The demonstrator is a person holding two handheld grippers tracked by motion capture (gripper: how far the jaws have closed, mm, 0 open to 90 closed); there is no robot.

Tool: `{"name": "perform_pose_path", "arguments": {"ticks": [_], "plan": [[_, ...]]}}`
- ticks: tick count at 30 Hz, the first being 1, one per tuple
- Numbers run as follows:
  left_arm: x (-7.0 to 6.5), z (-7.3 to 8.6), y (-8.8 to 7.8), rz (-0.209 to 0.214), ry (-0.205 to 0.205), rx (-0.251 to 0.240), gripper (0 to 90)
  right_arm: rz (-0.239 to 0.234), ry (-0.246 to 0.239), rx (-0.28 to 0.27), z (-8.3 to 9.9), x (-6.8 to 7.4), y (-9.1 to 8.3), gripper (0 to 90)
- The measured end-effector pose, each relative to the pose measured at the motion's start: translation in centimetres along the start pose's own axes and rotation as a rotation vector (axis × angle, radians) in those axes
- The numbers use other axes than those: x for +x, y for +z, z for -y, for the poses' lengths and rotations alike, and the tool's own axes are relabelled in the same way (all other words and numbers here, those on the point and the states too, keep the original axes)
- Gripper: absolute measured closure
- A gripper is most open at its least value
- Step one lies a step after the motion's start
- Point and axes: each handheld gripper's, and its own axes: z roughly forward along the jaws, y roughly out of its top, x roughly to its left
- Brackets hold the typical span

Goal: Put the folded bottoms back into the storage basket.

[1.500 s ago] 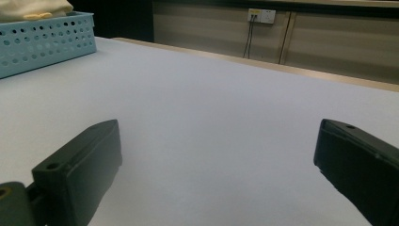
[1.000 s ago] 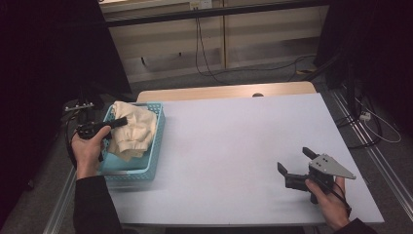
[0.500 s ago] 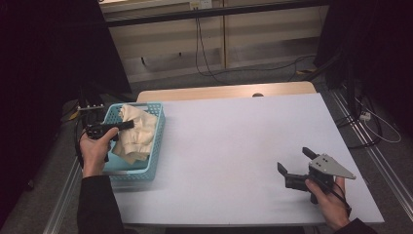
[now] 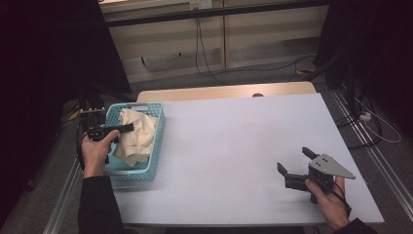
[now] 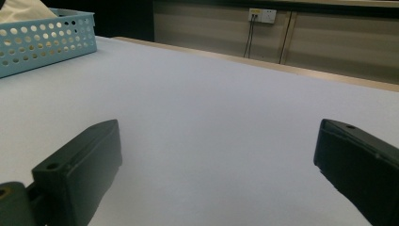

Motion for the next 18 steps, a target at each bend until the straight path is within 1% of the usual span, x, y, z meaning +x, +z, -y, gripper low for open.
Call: {"name": "perform_pose_path", "arguments": {"ticks": [1, 2, 4, 6, 9, 10, 12, 15, 17, 18], "plan": [[0.05, 0.02, 0.07, -0.004, 0.003, 0.000, 74.5, -0.001, -0.002, -0.001, 0.00, -0.02, 0.00, 1.1], [0.05, 0.08, 0.15, -0.007, -0.005, -0.004, 74.5, -0.001, 0.000, -0.001, 0.00, 0.00, 0.00, 1.1], [0.15, 0.15, 0.19, -0.013, -0.003, 0.011, 74.4, -0.001, 0.001, 0.000, 0.00, 0.01, 0.02, 1.1], [0.26, 0.26, 0.33, -0.019, -0.009, 0.009, 74.4, -0.001, 0.000, 0.000, -0.01, 0.01, 0.02, 1.1], [0.51, 0.35, 0.36, -0.028, -0.001, 0.025, 74.3, -0.001, 0.000, 0.000, -0.01, 0.02, 0.03, 1.1], [0.51, 0.41, 0.41, -0.029, -0.012, 0.018, 74.3, -0.001, 0.000, 0.000, -0.01, 0.02, 0.03, 1.1], [0.59, 0.47, 0.46, -0.037, -0.013, 0.012, 74.3, -0.001, 0.000, 0.000, -0.01, 0.02, 0.04, 1.1], [0.74, 0.51, 0.48, -0.049, 0.009, 0.026, 74.2, 0.000, -0.001, 0.000, -0.01, 0.01, 0.03, 1.1], [0.75, 0.56, 0.57, -0.056, 0.001, 0.027, 74.1, -0.001, 0.000, 0.001, 0.00, 0.02, 0.03, 1.1], [0.82, 0.57, 0.59, -0.063, 0.011, 0.032, 74.1, -0.001, -0.001, 0.000, -0.01, 0.02, 0.03, 1.1]]}}
